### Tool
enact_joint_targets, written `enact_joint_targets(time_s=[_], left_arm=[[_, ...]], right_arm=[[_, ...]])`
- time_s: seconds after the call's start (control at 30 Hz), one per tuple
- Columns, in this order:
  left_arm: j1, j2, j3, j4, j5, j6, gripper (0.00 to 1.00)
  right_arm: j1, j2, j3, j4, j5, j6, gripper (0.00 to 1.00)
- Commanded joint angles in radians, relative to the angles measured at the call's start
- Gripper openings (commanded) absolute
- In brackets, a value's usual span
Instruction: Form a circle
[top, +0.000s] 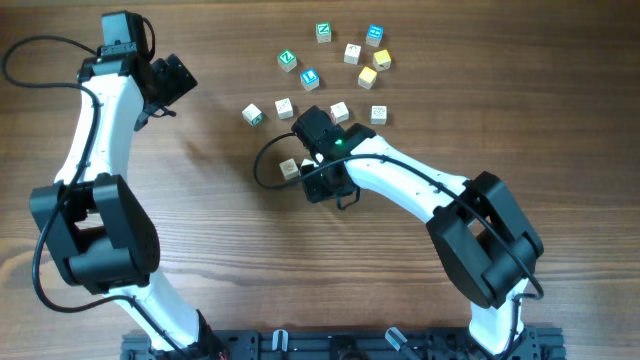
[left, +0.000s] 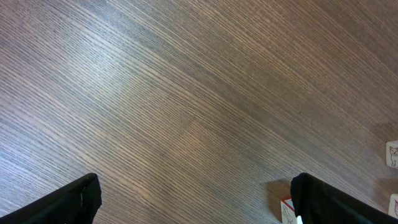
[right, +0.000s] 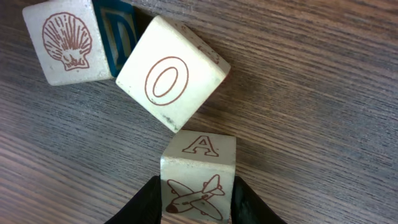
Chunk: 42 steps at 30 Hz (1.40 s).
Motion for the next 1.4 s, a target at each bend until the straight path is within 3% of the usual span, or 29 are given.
enact_joint_targets(time_s=[0.0,1.2,1.3,1.37], left_arm=[[0.001,-0.001,0.000,0.003,0.001,-0.009,1.00],[0.001,-0.001,0.000,0.003,0.001,-0.009,1.00],[0.001,-0.001,0.000,0.003,0.001,-0.008,1.00],[0.001,-0.001,0.000,0.003,0.001,-0.009,1.00]], right_arm=[[0.003,0.011,-0.002,0.008,0.031,0.024,0.35],[0.003,0.011,-0.002,0.004,0.053,-0.005,0.36],[0.003,0.011,-0.002,0.005,0.053,-0.005,0.45],[0.003,0.011,-0.002,0.007,0.053,-0.005,0.46]])
